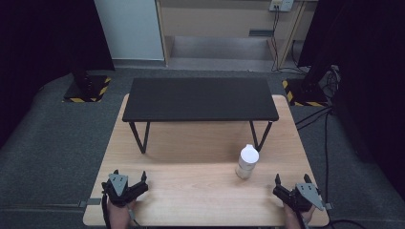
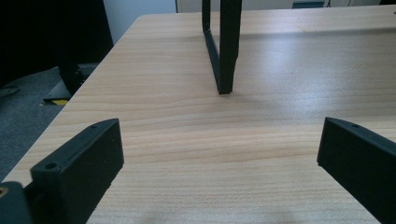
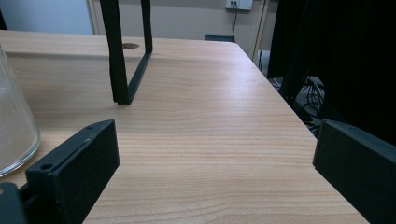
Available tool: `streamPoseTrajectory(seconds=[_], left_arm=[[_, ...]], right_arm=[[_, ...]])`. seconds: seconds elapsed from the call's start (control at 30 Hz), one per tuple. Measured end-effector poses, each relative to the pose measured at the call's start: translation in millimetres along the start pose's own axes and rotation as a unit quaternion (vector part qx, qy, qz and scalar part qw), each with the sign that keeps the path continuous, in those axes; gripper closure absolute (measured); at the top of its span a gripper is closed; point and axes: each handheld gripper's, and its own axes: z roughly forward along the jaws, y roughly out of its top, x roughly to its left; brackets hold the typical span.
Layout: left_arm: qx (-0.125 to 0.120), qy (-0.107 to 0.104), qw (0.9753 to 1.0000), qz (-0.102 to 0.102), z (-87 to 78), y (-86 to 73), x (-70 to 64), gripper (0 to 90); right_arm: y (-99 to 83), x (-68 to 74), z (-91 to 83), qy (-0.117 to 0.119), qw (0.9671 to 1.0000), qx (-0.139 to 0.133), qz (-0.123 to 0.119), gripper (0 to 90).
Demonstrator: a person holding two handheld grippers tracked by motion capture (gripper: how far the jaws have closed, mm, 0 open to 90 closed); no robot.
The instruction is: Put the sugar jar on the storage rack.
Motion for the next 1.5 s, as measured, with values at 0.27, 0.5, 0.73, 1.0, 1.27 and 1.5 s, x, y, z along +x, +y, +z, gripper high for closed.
streamPoseTrajectory(seconds=[0.27, 0.5, 0.73, 1.0, 1.27, 1.5], left_arm=[[-0.002, -0.001, 1.0, -0.003, -0.5, -0.5, 0.9, 0.0], [-0.004, -0.003, 1.0, -0.005, -0.8, -1.2, 1.4, 0.0], [-0.006, -0.004, 1.0, -0.006, -1.2, -2.0, 2.1, 0.0], [-0.008, -0.005, 0.9999, -0.007, -1.6, -2.4, 2.6, 0.0], [-0.008, -0.005, 0.9999, -0.006, -1.6, -2.7, 2.7, 0.0], [-0.01, -0.006, 0.9999, -0.006, -1.8, -3.1, 2.8, 0.0]], right_arm=[[3.9, 0.4, -0.3, 0.006, 1.0, 0.007, -0.001, 0.4], [3.5, 8.9, -6.3, 0.018, 0.9998, 0.003, 0.004, 0.4], [2.6, 29.1, -12.2, 0.035, 0.9994, -0.001, -0.002, 0.4], [1.9, 46.9, -14.4, 0.052, 0.9986, -0.008, -0.006, 0.4], [2.0, 56.6, -14.8, 0.064, 0.9979, -0.013, -0.006, 0.4], [2.9, 70.9, -14.9, 0.074, 0.9969, -0.025, -0.006, 0.4]])
